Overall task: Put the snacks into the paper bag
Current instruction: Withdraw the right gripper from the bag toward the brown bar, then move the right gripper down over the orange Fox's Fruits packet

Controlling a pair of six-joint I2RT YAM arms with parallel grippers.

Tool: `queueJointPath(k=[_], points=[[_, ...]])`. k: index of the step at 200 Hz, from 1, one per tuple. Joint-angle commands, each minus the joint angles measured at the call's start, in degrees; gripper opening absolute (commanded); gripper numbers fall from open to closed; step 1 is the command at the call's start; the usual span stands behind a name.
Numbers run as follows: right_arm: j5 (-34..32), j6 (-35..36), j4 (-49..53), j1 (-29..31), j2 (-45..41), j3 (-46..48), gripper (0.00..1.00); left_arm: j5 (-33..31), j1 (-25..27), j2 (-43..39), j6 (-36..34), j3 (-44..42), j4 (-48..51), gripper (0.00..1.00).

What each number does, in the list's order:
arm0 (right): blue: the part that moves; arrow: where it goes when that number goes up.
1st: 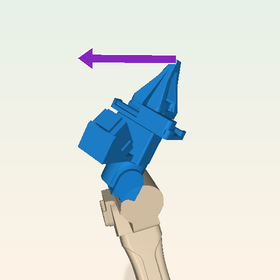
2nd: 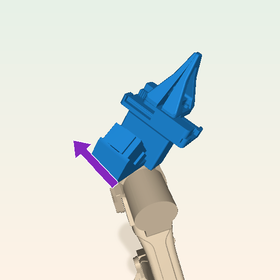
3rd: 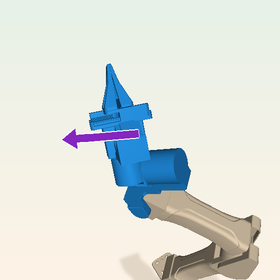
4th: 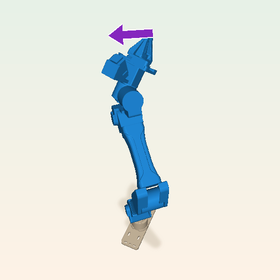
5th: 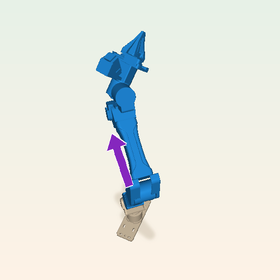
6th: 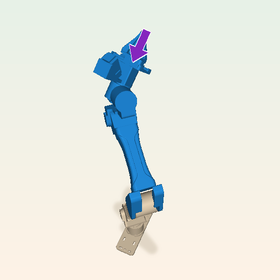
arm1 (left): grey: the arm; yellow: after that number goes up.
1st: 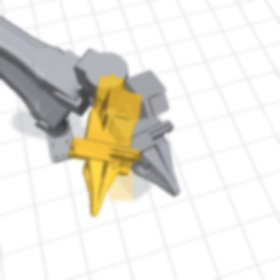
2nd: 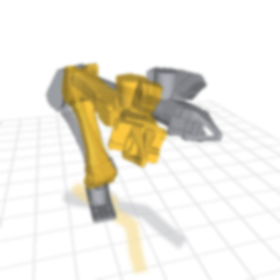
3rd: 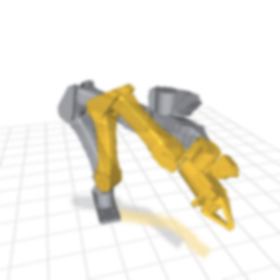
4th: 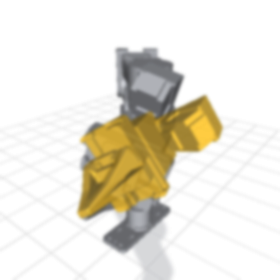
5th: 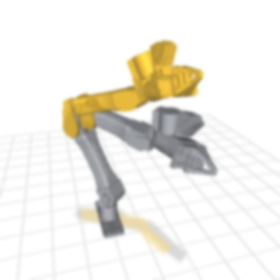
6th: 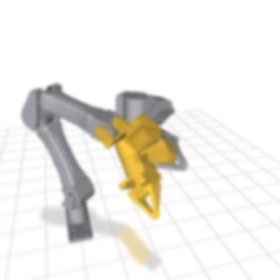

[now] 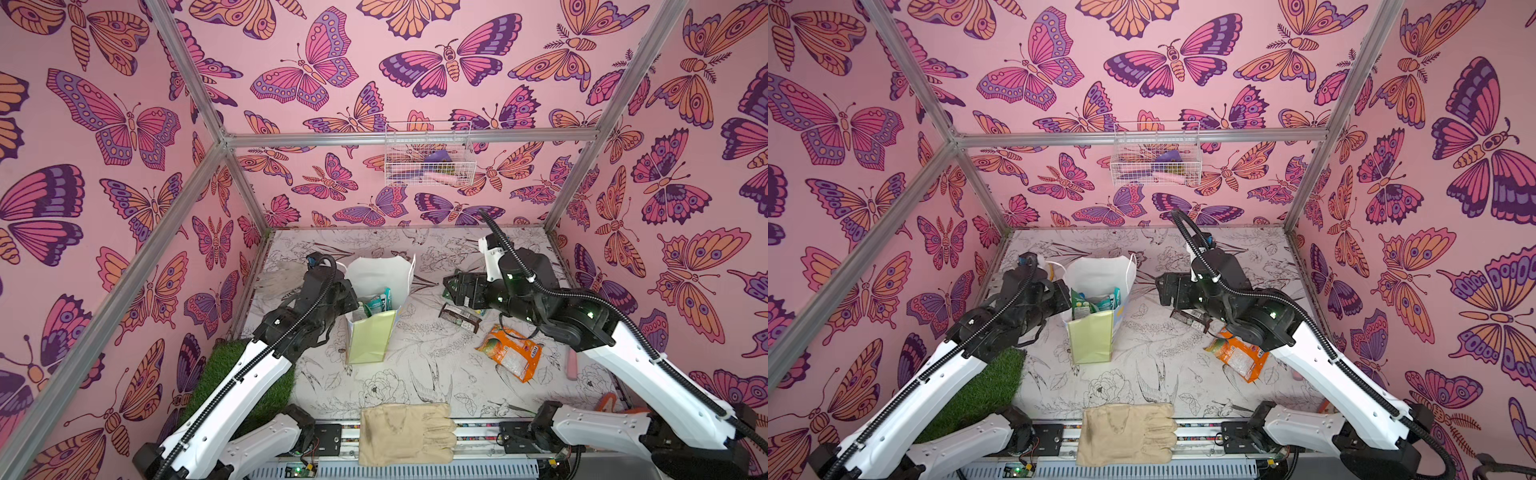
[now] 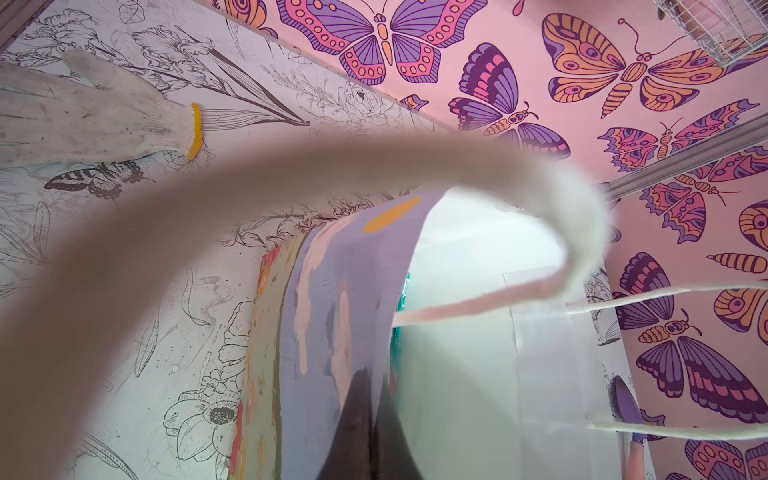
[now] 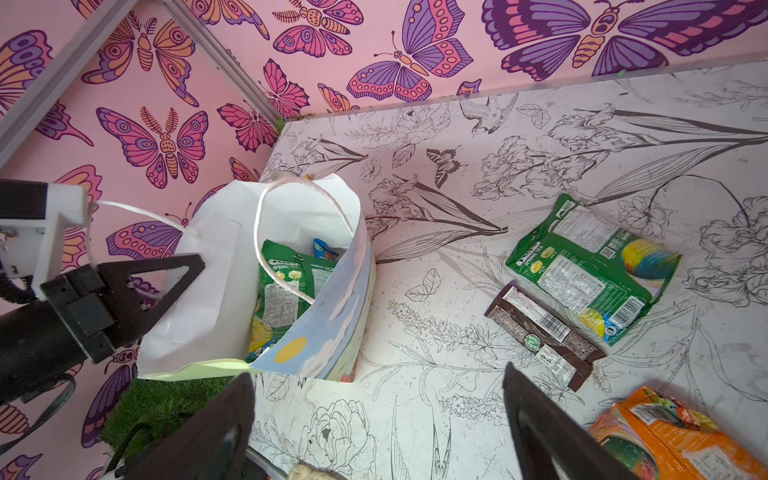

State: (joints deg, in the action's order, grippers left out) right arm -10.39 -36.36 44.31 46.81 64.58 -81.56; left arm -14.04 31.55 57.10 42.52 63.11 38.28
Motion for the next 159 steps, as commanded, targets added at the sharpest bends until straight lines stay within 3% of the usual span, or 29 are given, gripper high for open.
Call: queueJointPath(k=[1,66,159], points=[[-2.0,-1.3,2.0,-0.9,-0.9,0.7,0.94,-1.2,0.2,-1.2,0.2,-0.6,-2.1,0.0],[-3.8,-5.5,3.7,-4.3,-2.7,4.2,0.95,-1.2,0.3,-1.4,0.3,-1.1,-2.1,0.0],[-1.1,-14.1,5.8,-16.3,-6.9,13.9,0.97,-1.3,0.2,-1.6,0.5,-1.5,-2.1,0.0]])
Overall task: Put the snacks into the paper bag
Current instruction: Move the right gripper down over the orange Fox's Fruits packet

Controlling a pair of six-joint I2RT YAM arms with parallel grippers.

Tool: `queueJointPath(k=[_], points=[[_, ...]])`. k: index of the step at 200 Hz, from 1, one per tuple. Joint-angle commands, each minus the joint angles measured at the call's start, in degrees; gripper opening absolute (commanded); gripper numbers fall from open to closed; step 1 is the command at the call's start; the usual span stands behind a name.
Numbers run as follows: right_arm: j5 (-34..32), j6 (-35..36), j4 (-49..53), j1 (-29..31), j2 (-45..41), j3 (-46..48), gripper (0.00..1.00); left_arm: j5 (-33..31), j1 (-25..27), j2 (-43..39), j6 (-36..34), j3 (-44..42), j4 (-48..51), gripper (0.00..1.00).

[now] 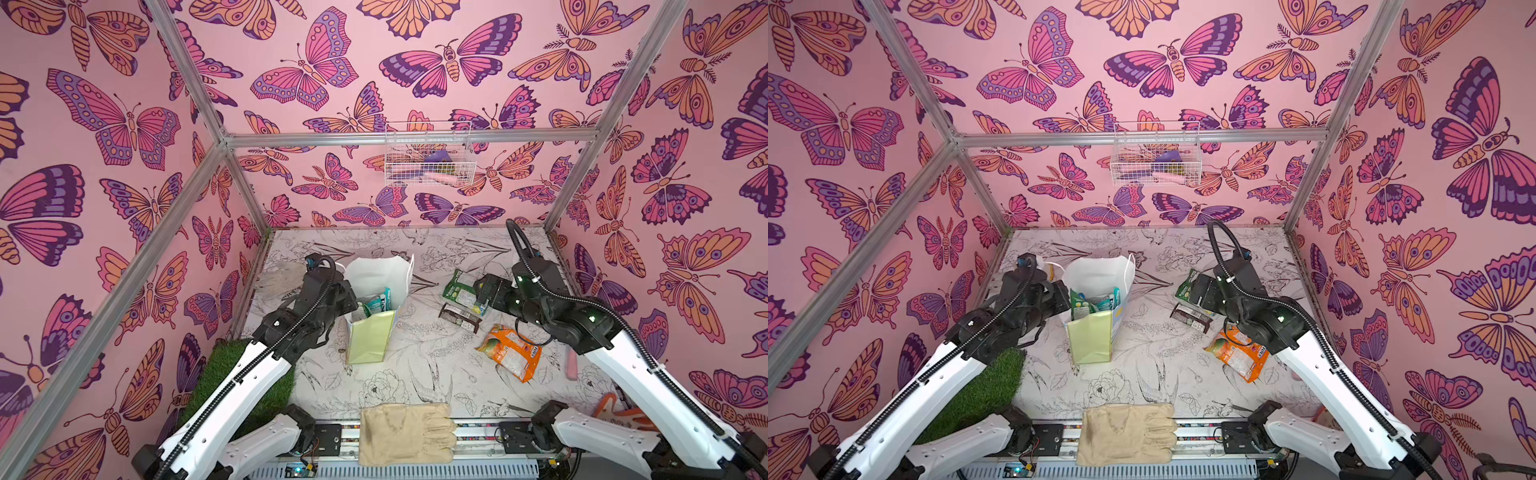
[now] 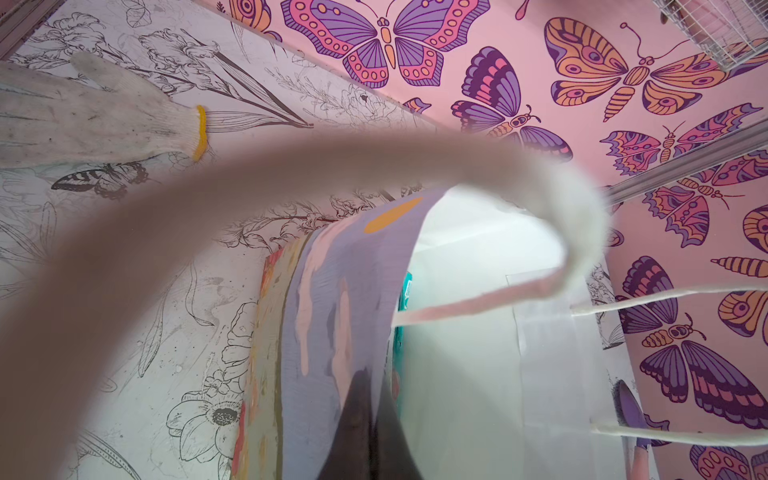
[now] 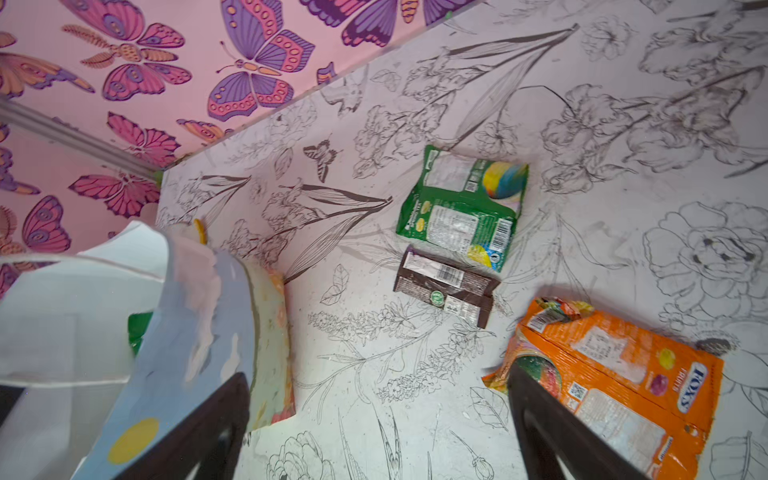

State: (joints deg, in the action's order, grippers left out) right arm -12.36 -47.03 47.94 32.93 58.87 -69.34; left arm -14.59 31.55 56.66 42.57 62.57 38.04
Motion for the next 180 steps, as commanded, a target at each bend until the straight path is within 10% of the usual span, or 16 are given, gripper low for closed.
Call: queueJointPath(k=[1,180], points=[[0.8,-3.5,2.1,-2.6,-1.3,1.8,0.97,-0.8,0.2,-1.2,0.4,-1.0,-1.9,0.0],[8.9,-15.7,7.4,-21.9,-1.2,21.5,0.99,-1.1,0.2,-1.7,0.4,-1.8,-1.9,0.0]])
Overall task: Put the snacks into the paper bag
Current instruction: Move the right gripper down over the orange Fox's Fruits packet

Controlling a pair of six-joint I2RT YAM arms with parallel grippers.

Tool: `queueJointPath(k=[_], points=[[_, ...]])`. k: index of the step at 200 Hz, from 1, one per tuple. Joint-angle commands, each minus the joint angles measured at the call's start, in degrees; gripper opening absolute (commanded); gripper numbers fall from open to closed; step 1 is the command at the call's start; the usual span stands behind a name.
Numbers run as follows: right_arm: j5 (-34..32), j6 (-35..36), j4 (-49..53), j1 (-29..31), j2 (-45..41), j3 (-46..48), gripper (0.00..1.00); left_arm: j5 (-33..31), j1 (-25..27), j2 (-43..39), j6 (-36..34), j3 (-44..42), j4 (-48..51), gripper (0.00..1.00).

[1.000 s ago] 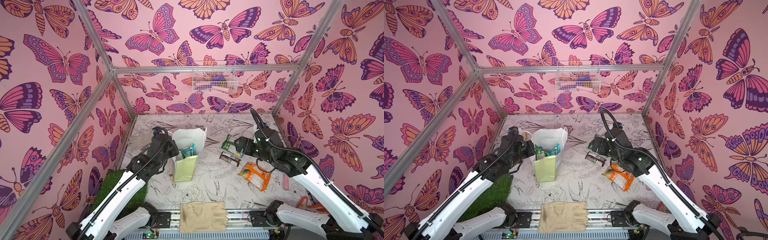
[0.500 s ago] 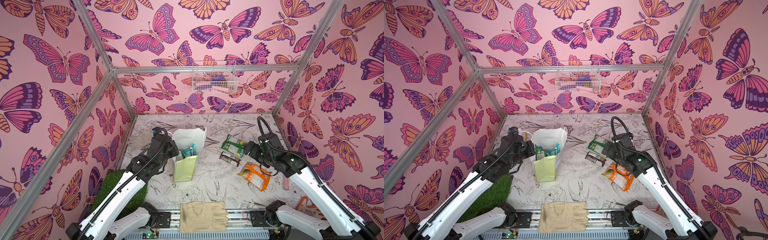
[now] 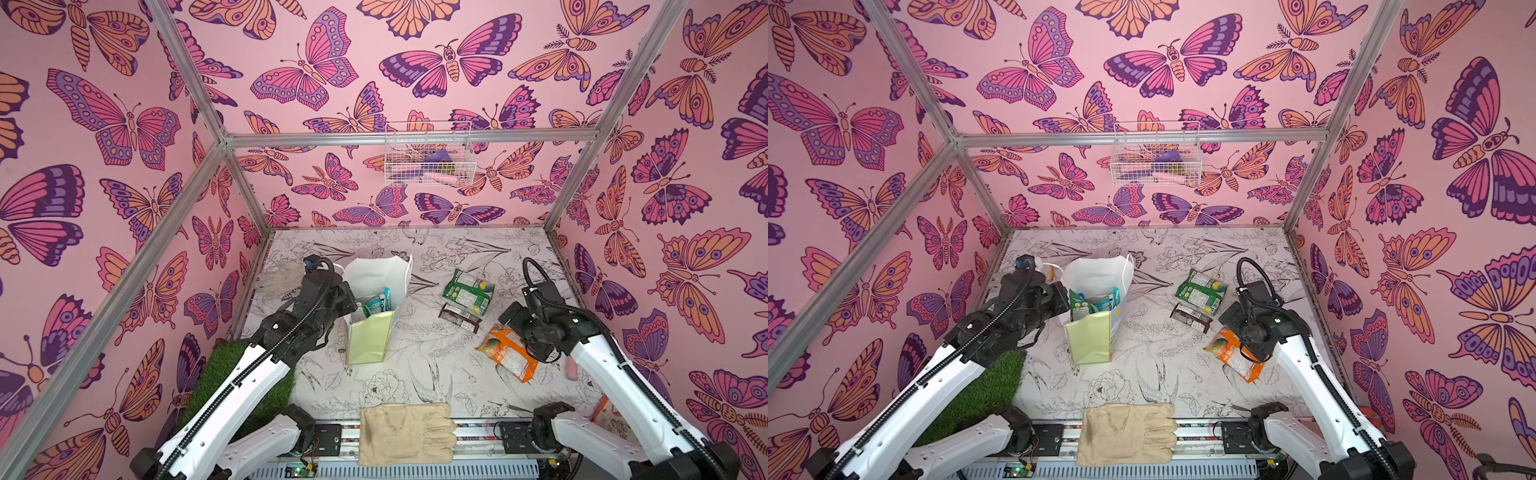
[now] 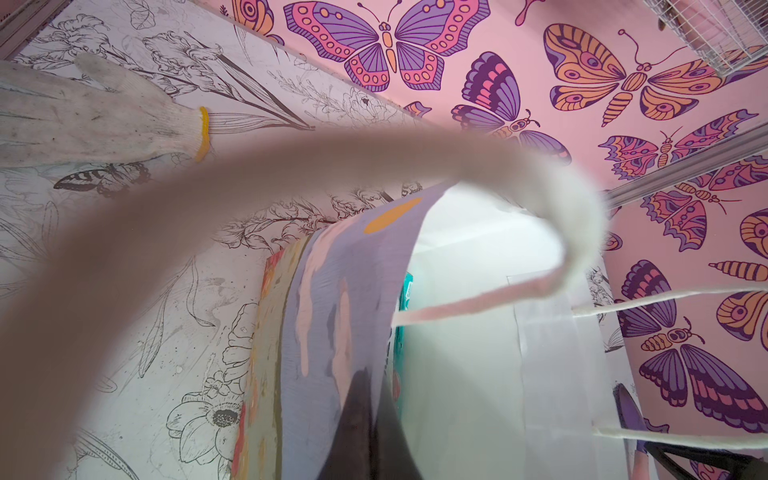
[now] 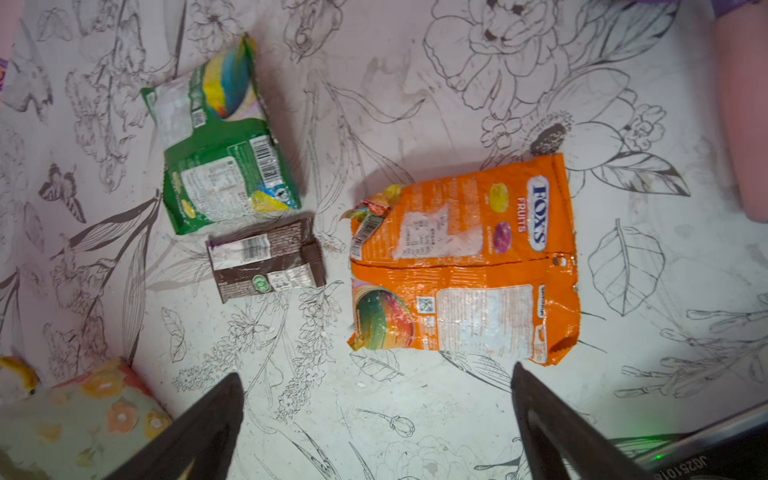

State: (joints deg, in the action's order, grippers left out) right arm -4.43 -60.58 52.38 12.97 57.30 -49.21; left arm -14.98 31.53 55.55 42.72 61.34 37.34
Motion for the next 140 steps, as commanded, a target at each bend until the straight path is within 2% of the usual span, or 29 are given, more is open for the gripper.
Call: queueJointPath(k=[1,94,120,140], points=[[1.0,-2.1,3.0,-2.0,0.4,1.4,0.99,-0.7,0.2,-0.6,0.2,-0.6,-1.2,0.0],[4.5,0.9,0.3,-5.5,5.2,7.2,0.99,-0.6,0.1,0.0,0.1,-0.4,-1.1,0.0],[8.6,5.3,-3.5,-5.9,6.3,8.5,0.99,-0.6,0.1,0.0,0.1,-0.4,-1.1,0.0],[9.0,6.6,-4.4,-5.8,6.9,9.1,0.99,-0.7,0.1,-0.1,0.1,-0.5,-1.1,0.0]])
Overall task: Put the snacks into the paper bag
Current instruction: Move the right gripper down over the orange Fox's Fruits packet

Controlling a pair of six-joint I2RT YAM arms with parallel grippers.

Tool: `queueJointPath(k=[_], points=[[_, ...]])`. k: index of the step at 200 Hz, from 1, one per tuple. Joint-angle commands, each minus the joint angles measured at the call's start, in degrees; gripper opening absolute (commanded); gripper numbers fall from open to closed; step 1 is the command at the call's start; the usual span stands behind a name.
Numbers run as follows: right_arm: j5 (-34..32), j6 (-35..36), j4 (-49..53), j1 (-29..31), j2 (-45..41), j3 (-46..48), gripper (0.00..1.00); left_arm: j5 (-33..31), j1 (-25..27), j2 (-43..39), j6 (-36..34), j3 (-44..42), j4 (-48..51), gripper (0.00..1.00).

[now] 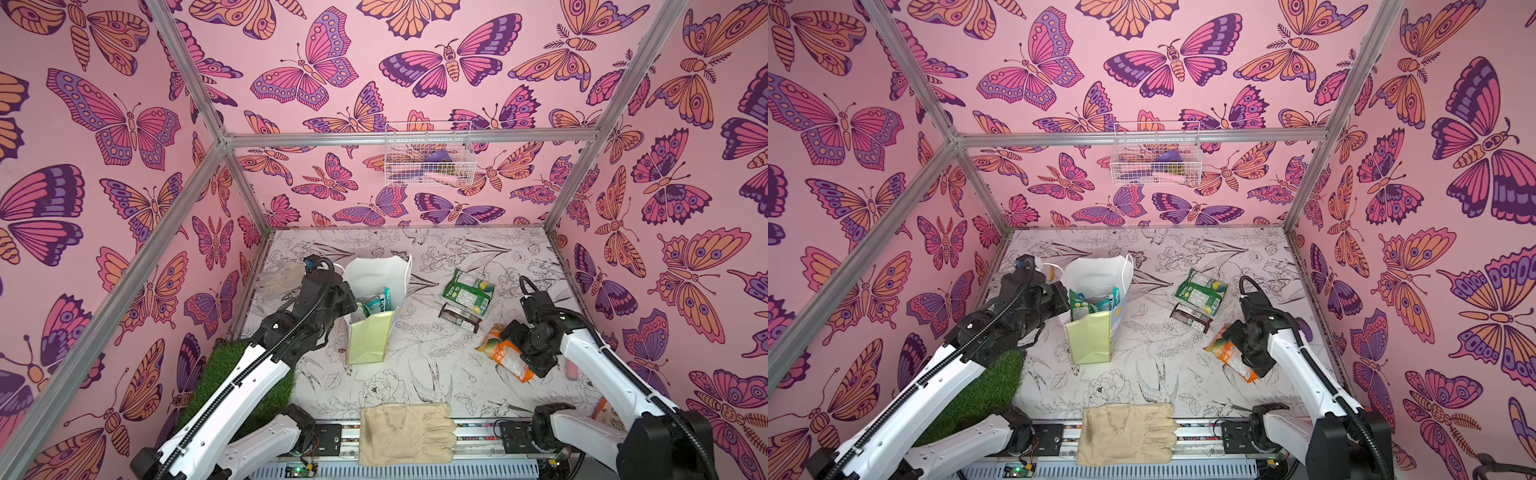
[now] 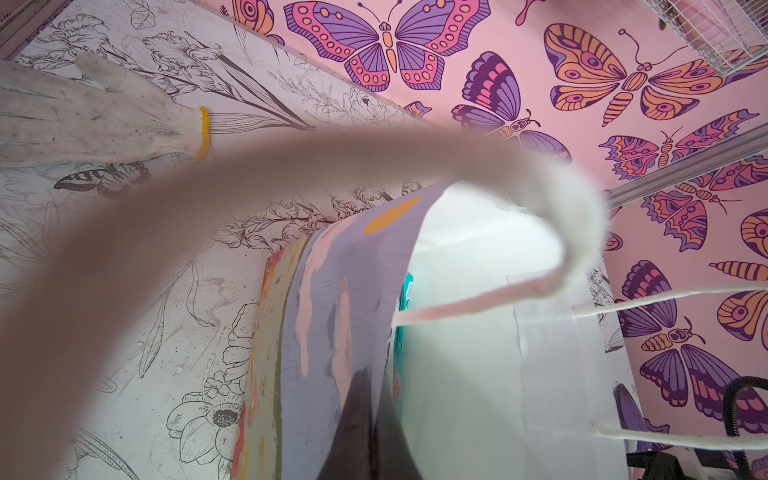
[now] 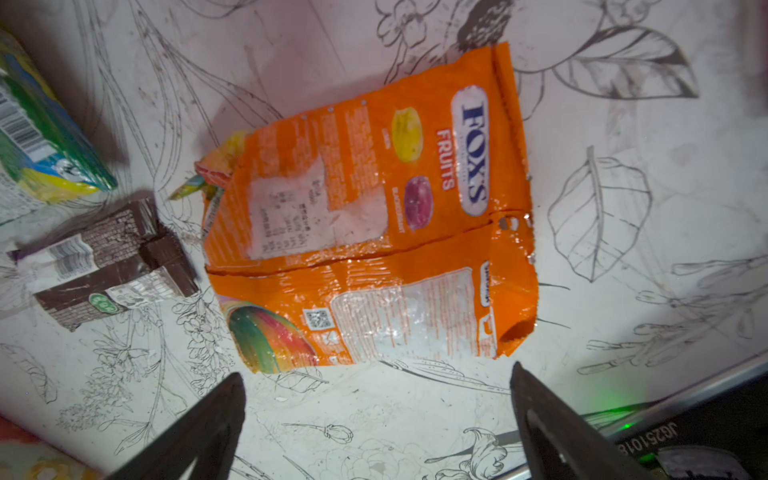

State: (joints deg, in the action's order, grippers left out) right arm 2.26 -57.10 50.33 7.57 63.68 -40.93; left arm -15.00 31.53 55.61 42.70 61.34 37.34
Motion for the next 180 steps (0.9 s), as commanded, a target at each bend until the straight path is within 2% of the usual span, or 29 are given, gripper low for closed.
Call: queueJointPath(k=[1,40,112,145,180], points=[[2.4,3.2,-2.4,-0.5,0.6,0.8,0.99,-0.6,0.1,-0.2,0.1,-0.5,-1.2,0.0],[5.2,5.5,-6.2,-0.5,0.1,3.3,0.99,-0.6,0.0,-0.6,0.2,-0.8,-1.1,0.0],[2.4,5.1,-8.2,-3.7,-1.8,7.5,0.99,-0.6,0.0,-1.0,0.3,-1.0,-1.2,0.0],[5.9,5.1,-19.5,-5.5,-7.6,14.2,0.99,-0.5,0.0,-0.9,0.4,-1.0,-1.2,0.0],[2.2,4.0,-20.7,-5.9,-13.4,16.5,0.99,-0.7,-0.1,-1.4,0.2,-1.1,-1.1,0.0]])
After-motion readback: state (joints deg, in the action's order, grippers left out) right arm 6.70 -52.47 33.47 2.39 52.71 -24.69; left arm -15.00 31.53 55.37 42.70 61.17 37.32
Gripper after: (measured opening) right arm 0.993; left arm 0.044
